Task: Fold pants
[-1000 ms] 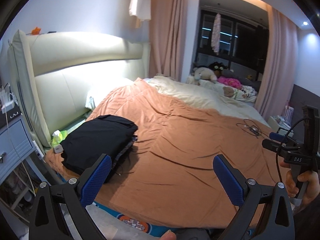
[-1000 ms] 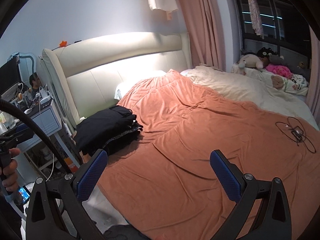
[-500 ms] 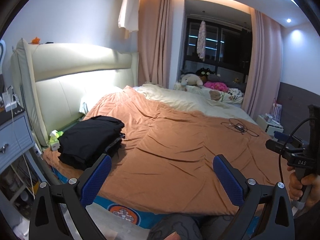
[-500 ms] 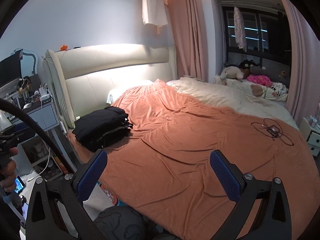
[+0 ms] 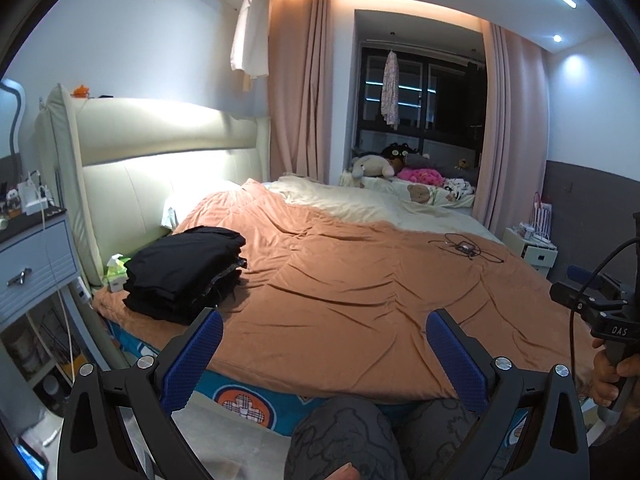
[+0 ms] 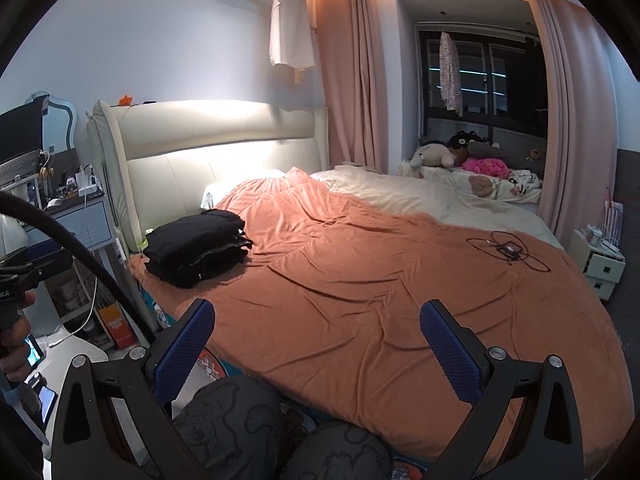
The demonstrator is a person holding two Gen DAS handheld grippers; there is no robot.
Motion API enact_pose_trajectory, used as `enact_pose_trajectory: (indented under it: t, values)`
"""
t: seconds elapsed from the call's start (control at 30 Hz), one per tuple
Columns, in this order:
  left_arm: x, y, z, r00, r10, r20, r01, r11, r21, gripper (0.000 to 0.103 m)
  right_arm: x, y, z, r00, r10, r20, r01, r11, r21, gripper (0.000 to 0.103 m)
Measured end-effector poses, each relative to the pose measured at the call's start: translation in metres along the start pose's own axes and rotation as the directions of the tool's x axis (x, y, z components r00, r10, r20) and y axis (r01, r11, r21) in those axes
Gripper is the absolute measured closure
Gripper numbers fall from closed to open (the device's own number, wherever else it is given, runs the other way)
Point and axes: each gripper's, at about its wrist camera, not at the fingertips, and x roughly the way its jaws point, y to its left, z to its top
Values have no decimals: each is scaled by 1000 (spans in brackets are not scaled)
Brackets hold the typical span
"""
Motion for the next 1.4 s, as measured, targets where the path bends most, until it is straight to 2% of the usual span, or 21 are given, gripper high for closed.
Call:
enact_pose_trajectory:
  t: [0.07,0.2,0.5,0.83,0.9,1.4]
  values:
    - [-9,-5,-7,1000,0,-3,0,1000,5,0,-7,5,-6,999,-35,-11,35,999,-4,0]
    - [-24,-13,-17,1000,3,8,-3,1000,14,0,-20,17,-16,999,-53,-9,53,999,2,0]
    - [-42,-24,-43,998,50,30,-51,998,30,0,-34,27,-35,999,-38,2,38,998,53,0]
    - [-40,-35,-55,999,51,19,-52,997,57,0,-29,26,-44,999,-39,-2,39,998,59,0]
    - [-41,-35,-58,997,70,25,-72,996,55,0,-34,28,-45,999,-36,2,35,997,65,0]
    - [-41,-32,-63,997,77,2,-77,996,42,0,-39,38,-56,999,-34,7,34,999,31,0]
